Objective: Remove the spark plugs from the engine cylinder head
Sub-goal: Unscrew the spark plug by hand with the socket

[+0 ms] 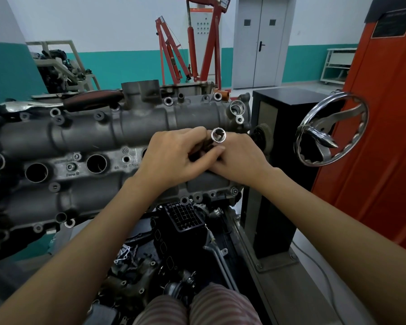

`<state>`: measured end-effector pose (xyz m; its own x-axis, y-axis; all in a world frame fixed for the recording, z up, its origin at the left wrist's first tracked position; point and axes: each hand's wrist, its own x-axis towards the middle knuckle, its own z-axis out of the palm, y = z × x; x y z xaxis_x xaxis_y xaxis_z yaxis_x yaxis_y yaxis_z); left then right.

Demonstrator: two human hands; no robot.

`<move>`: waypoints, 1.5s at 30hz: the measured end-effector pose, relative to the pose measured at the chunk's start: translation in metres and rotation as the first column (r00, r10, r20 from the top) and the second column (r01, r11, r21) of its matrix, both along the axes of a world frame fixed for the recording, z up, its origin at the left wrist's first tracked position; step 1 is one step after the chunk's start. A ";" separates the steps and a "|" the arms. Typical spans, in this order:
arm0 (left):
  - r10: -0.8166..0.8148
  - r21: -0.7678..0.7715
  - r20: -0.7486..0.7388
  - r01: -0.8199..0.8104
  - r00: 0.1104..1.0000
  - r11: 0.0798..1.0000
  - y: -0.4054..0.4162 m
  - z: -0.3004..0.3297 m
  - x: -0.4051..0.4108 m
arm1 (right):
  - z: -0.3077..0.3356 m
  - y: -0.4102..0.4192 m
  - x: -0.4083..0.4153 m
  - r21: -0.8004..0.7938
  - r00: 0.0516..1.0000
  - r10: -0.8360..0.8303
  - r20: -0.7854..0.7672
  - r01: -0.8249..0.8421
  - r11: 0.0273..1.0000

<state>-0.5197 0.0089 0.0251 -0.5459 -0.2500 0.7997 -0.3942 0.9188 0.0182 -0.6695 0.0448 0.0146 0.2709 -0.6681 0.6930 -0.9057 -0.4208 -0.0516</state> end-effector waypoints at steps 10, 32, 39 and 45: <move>0.044 -0.052 -0.021 -0.045 0.999 0.998 0.000 0.000 -0.001 | 0.000 0.001 0.001 -0.043 1.000 -0.019 -0.007 0.018 0.999; 0.027 -0.033 -0.006 -0.027 1.000 0.999 0.002 0.000 -0.002 | 0.000 0.001 -0.001 -0.027 1.000 -0.008 0.015 0.008 1.000; 0.056 -0.059 -0.029 -0.058 0.998 0.997 -0.004 -0.003 -0.001 | 0.000 -0.001 -0.001 -0.008 0.995 -0.039 0.087 0.040 0.999; 0.044 -0.006 -0.001 -0.044 0.999 0.999 -0.001 -0.001 -0.001 | 0.000 0.002 0.001 0.005 0.999 -0.003 0.053 0.003 1.000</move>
